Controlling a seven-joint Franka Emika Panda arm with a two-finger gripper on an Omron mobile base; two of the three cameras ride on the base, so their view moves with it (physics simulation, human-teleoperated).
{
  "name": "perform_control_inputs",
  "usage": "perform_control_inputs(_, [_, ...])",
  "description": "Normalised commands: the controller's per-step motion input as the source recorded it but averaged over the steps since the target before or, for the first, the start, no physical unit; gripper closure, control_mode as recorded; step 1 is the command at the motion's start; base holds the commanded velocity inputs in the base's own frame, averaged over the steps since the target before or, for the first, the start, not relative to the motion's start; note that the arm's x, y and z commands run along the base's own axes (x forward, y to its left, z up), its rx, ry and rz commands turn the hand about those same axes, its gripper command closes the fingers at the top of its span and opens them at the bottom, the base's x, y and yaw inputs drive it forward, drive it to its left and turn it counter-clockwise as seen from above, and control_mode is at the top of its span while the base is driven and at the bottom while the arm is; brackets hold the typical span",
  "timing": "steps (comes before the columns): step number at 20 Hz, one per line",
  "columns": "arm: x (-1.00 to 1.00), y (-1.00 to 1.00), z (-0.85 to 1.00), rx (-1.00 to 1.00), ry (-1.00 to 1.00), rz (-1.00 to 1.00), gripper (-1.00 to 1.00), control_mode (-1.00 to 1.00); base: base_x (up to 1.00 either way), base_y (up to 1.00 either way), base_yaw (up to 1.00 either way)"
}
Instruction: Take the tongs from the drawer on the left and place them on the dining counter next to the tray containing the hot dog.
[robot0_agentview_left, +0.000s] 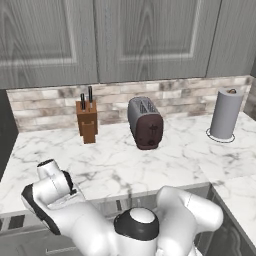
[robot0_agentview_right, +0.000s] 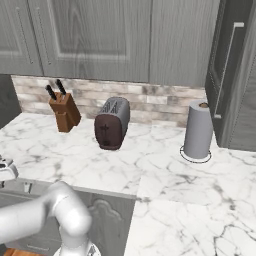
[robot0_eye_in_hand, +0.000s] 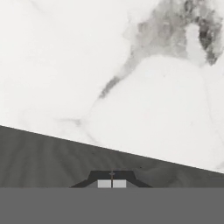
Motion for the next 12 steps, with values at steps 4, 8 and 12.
perform_control_inputs(4, [-1.0,-0.23,-1.0,0.04,0.0,-0.08,1.0,-1.0,0.0,0.0,0.0])
perform_control_inputs(8, [-1.0,-0.16,-1.0,0.03,0.0,-0.11,1.0,-1.0,0.0,0.0,0.0])
perform_control_inputs(12, [-1.0,-0.02,-1.0,0.01,0.0,-0.17,1.0,-1.0,0.0,0.0,0.0])
